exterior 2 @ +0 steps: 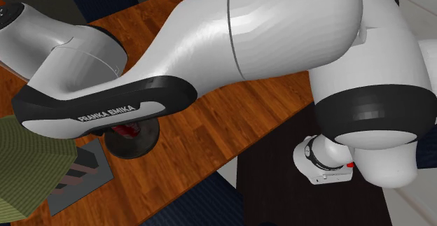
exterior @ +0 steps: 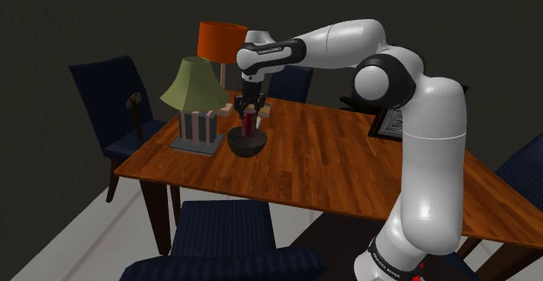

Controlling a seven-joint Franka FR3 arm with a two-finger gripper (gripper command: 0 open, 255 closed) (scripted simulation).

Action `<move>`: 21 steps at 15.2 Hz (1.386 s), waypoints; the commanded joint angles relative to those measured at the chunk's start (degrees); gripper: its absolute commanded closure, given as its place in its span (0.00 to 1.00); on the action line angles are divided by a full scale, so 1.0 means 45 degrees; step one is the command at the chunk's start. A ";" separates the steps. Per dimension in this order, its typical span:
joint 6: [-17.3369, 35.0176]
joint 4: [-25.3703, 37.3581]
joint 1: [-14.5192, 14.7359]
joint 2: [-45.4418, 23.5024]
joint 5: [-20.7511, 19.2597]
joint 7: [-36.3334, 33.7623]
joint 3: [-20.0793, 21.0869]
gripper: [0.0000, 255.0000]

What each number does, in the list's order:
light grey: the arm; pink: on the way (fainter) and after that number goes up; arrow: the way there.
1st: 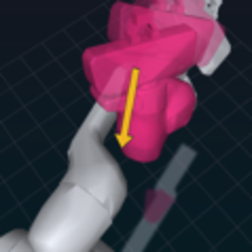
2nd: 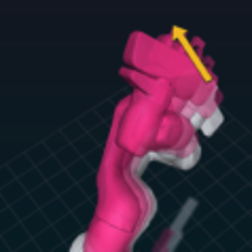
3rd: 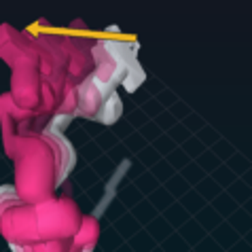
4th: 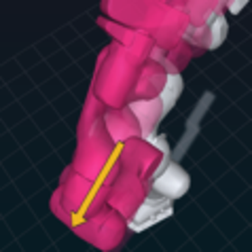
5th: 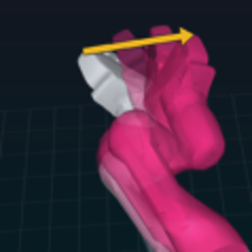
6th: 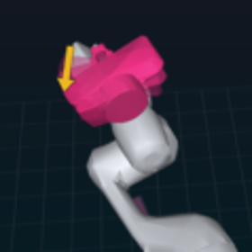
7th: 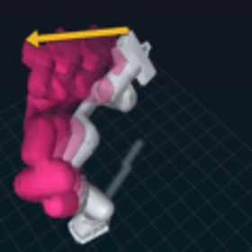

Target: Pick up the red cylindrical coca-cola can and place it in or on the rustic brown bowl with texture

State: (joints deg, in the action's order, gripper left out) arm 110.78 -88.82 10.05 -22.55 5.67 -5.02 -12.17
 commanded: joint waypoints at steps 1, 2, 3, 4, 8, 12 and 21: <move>0.0197 -0.0161 0.0008 -0.0023 0.0011 0.0004 0.0007 1.00; 0.0197 -0.0158 0.0008 -0.0025 0.0011 0.0004 0.0007 1.00; 0.0197 -0.0158 0.0008 -0.0025 0.0011 0.0004 0.0007 1.00; 0.0197 -0.0158 0.0008 -0.0025 0.0011 0.0004 0.0007 1.00; 0.0197 -0.0158 0.0007 -0.0025 0.0011 0.0004 0.0007 1.00; 0.0196 -0.0158 0.0009 -0.0024 0.0011 0.0002 0.0008 0.00; -0.1306 0.1099 -0.0028 0.0228 -0.0072 -0.0062 -0.0039 0.00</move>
State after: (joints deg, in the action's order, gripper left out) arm 105.12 -84.01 9.96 -21.57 5.36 -5.33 -12.33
